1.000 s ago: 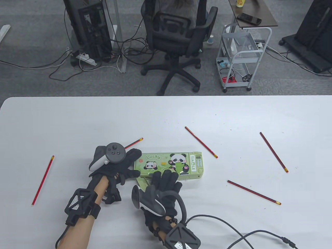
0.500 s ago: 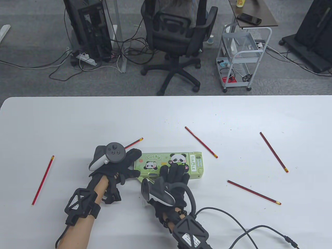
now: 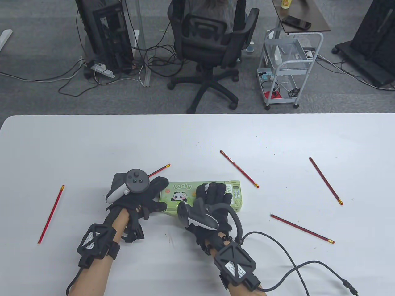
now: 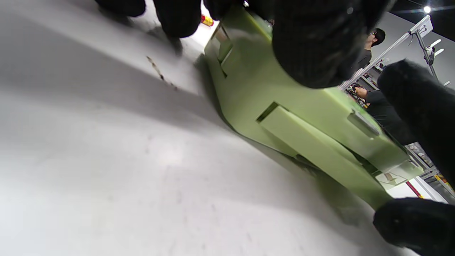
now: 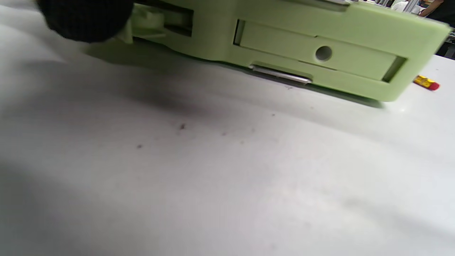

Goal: Organize multifunction pencil case

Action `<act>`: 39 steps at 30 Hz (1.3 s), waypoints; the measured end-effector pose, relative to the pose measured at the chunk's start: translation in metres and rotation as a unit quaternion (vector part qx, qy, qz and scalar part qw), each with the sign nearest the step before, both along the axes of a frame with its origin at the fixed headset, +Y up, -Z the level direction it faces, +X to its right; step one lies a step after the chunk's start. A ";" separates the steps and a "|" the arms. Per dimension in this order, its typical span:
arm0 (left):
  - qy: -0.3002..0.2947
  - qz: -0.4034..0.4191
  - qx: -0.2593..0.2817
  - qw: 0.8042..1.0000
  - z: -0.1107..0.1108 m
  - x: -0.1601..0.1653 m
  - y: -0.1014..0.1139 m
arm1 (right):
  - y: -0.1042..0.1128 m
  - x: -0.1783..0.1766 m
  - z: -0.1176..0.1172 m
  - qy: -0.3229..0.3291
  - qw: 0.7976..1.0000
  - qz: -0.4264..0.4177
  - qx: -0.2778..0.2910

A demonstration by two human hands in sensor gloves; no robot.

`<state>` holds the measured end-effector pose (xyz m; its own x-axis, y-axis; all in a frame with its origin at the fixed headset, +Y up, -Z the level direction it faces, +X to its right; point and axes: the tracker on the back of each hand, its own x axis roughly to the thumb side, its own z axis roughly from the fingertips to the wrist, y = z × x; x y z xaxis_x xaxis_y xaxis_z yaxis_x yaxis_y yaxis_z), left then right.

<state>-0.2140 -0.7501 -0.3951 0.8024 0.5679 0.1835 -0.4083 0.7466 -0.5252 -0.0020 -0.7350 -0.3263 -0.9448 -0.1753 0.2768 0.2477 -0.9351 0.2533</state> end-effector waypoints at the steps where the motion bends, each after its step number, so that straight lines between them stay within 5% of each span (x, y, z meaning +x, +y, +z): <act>1: 0.000 0.000 -0.001 1.000 0.000 0.000 0.000 | 0.000 0.001 -0.002 0.004 1.000 0.000 0.002; 39: -0.001 -0.011 -0.010 1.000 -0.002 0.002 0.003 | -0.010 0.030 -0.030 0.007 1.000 -0.011 0.005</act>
<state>-0.2120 -0.7467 -0.3968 0.8145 0.5534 0.1740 -0.3909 0.7452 -0.5403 0.0277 -0.7446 -0.3563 -0.9447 -0.1567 0.2881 0.2300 -0.9428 0.2412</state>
